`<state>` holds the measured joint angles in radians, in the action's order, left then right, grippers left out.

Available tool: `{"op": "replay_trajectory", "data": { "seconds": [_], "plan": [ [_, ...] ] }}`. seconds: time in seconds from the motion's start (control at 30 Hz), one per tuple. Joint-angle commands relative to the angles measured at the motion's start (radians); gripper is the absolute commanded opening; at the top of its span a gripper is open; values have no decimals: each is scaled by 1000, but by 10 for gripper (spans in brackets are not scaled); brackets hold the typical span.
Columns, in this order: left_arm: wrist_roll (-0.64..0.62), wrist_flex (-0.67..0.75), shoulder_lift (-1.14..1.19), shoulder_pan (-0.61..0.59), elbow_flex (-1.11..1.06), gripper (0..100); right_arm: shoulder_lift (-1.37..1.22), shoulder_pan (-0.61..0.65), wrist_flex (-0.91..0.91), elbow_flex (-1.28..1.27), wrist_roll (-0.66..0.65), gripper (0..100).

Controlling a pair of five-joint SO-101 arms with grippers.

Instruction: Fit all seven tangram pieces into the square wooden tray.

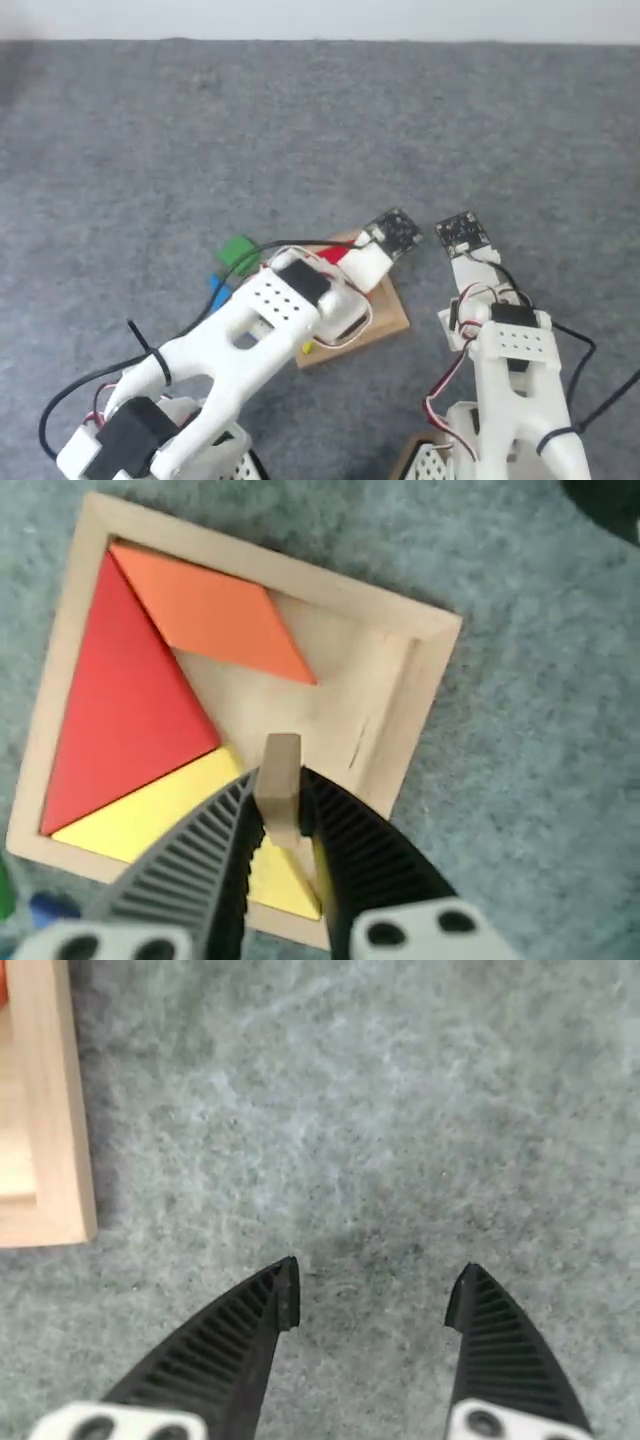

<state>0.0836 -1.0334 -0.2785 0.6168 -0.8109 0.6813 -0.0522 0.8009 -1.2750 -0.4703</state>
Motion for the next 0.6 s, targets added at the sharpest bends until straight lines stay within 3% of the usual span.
{"op": "replay_trajectory", "data": {
  "seconds": [0.0, 0.13, 0.23, 0.4, 0.57],
  "plan": [
    [-20, 41, -41, -20, -10, 11, 19, 7, -12, 3, -3, 249],
    [-58, 61, -15, -114, -12, 12, 19, 7, -12, 3, -3, 249],
    [-12, 68, 51, -126, -8, 28, 19, 7, -12, 3, -3, 249],
    [-3, 110, 103, -124, -10, 186, 19, 7, -12, 2, -3, 249],
    [11, 130, 103, -130, -7, 164, 24, 7, -15, -9, -3, 249]
  ]
}}
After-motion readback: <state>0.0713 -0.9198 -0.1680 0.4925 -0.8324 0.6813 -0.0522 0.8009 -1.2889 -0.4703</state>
